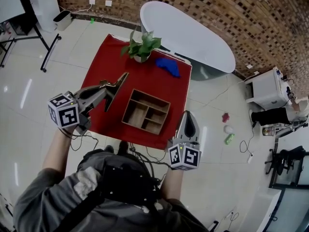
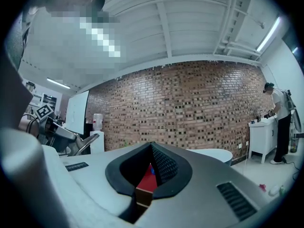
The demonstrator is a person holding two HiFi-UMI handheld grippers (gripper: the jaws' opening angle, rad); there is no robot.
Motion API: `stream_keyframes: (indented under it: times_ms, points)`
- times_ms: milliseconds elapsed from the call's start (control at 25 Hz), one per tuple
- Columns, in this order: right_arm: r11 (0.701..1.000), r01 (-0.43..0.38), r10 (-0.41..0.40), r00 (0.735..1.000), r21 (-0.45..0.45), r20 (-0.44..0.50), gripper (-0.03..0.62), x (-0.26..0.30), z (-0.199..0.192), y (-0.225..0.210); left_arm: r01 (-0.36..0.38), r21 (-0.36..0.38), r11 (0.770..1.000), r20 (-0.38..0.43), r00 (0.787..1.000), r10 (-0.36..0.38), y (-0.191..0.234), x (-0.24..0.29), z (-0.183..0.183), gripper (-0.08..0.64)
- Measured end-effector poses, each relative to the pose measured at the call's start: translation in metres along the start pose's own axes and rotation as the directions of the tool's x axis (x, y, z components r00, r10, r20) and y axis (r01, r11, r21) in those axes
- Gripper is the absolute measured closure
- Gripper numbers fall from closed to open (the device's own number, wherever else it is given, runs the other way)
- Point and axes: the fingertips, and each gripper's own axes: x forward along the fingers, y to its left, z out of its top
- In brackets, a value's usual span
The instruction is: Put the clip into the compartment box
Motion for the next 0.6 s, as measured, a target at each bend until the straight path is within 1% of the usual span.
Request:
stream_keyframes:
  times_ms: [120, 320, 600]
  points:
    - [1.000, 0.000, 0.000, 1.000, -0.009, 0.006, 0.573, -0.004, 0.005, 0.007, 0.023, 0.020, 1.000, 0.032, 0.999, -0.024, -0.012, -0.009, 0.012, 0.505]
    - [1.000, -0.008, 0.008, 1.000, -0.025, 0.010, 0.573, -0.011, 0.015, 0.020, 0.006, 0.069, 0.998, 0.035, 0.999, -0.008, -0.018, -0.020, 0.018, 0.508]
    - [0.999, -0.009, 0.009, 1.000, -0.039, 0.013, 0.573, -0.027, 0.021, 0.029, 0.027, 0.082, 0.996, 0.049, 0.998, -0.031, -0.034, -0.036, 0.019, 0.508]
